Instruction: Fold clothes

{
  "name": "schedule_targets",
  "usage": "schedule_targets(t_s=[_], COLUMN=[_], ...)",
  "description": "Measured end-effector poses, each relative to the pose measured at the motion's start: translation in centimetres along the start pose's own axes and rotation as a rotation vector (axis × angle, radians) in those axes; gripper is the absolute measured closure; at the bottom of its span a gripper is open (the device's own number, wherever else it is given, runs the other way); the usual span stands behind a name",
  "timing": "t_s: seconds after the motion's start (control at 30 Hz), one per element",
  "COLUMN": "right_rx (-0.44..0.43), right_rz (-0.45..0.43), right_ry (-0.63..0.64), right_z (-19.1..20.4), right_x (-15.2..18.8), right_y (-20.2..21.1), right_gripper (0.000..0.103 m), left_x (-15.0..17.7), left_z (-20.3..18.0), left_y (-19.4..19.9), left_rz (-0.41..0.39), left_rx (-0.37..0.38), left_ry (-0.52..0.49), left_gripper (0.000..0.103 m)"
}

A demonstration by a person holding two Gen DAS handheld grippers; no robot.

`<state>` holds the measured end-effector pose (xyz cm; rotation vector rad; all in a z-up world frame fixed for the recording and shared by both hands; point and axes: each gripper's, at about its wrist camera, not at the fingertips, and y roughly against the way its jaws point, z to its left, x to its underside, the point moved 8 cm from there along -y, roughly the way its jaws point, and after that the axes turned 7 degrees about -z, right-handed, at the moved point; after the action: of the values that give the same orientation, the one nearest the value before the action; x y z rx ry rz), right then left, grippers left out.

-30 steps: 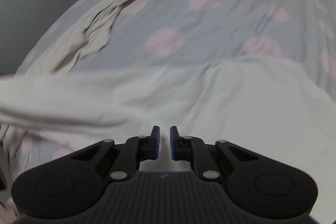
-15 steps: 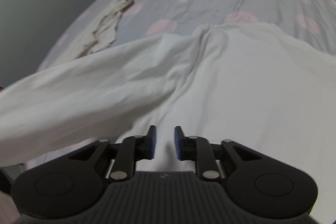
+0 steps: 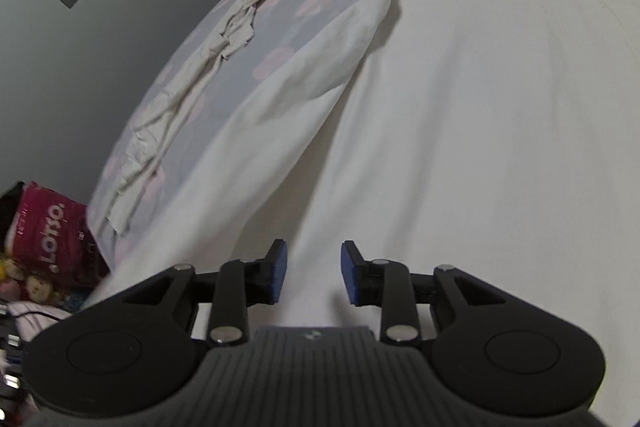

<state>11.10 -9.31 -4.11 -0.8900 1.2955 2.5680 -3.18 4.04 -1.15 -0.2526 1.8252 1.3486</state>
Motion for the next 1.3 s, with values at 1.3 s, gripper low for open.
schedule_targets(t_s=[1.3], right_rx=[0.195], right_rz=[-0.169], right_ry=[0.167], right_z=[-5.4], right_x=[-22.1], right_y=[-10.8], right_gripper=[0.047], left_x=[-5.3], left_z=[22.1], left_y=[-15.8], left_rz=[-0.069], left_rx=[-0.11], left_ry=[0.406], left_gripper=[0.075])
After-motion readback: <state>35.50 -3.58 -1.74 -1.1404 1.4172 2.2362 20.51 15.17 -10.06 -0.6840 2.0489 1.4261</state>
